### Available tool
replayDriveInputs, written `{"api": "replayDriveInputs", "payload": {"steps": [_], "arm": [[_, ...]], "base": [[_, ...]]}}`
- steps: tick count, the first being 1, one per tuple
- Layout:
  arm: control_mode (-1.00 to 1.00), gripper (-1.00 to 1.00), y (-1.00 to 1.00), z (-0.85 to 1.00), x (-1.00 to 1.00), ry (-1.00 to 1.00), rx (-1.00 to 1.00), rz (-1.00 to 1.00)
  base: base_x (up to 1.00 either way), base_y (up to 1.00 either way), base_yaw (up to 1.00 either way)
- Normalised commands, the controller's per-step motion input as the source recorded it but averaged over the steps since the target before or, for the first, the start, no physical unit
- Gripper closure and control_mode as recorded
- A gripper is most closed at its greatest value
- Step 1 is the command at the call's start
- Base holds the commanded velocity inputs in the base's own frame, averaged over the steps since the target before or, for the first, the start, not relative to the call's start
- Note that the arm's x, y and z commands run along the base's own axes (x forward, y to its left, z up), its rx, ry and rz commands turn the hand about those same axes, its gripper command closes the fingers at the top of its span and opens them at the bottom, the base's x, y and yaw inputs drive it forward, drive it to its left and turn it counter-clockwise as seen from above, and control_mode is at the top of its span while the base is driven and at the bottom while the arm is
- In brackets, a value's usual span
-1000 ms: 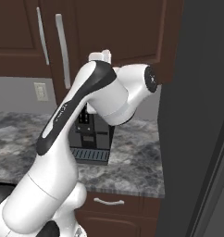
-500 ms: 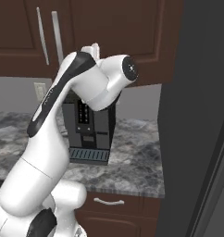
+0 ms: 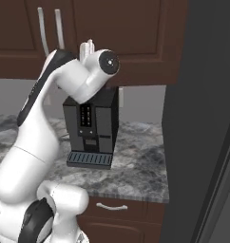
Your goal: Close all open cabinet doors.
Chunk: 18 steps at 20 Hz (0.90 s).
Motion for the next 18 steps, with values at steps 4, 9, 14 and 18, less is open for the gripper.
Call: {"api": "replayDriveInputs", "payload": {"steps": [4, 9, 14, 18], "arm": [[-1.0, -1.0, 0.43, -0.12, 0.66, 0.0, 0.0, -0.2], [-1.0, -1.0, 0.23, -0.12, 0.6, 0.0, 0.0, -0.19], [-1.0, -1.0, 0.01, -0.08, 0.27, 0.0, 0.0, -0.12], [-1.0, -1.0, -0.06, -0.06, -0.01, 0.02, 0.0, -0.1]], "base": [[0.0, 0.0, 0.0], [0.0, 0.0, 0.0], [0.0, 0.0, 0.0], [0.0, 0.0, 0.0]]}}
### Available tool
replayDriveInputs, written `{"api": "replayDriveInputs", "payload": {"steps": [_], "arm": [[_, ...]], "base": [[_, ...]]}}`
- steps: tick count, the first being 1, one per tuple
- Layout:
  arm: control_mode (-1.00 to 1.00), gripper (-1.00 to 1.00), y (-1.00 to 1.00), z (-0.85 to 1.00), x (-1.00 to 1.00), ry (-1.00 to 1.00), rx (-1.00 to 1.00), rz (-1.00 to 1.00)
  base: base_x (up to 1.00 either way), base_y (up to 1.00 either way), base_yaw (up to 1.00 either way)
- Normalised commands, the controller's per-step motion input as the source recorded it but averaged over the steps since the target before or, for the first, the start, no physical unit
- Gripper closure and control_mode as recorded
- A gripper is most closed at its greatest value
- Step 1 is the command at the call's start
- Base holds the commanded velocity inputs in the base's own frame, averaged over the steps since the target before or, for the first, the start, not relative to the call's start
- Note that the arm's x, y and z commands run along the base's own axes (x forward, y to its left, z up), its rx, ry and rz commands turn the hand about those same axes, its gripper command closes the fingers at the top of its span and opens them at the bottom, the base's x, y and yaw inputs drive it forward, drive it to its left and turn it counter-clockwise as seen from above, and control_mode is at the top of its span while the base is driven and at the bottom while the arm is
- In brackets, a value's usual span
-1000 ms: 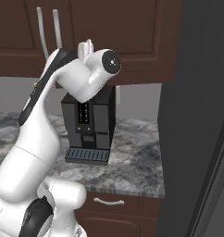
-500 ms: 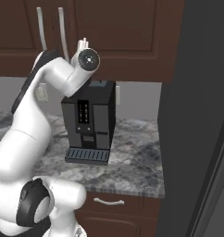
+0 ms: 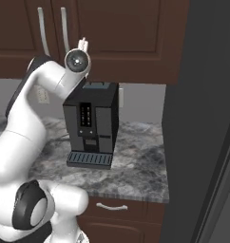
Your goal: Close all open cabinet doors.
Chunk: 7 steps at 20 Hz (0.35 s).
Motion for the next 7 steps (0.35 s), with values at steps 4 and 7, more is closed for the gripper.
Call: {"api": "replayDriveInputs", "payload": {"steps": [4, 7], "arm": [[-1.0, -1.0, -0.1, -0.07, -0.15, 0.0, 0.0, -0.12], [-1.0, -1.0, -0.18, -0.06, -0.76, -0.1, 0.0, -0.06]], "base": [[0.0, 0.0, 0.0], [0.0, 0.0, 0.0]]}}
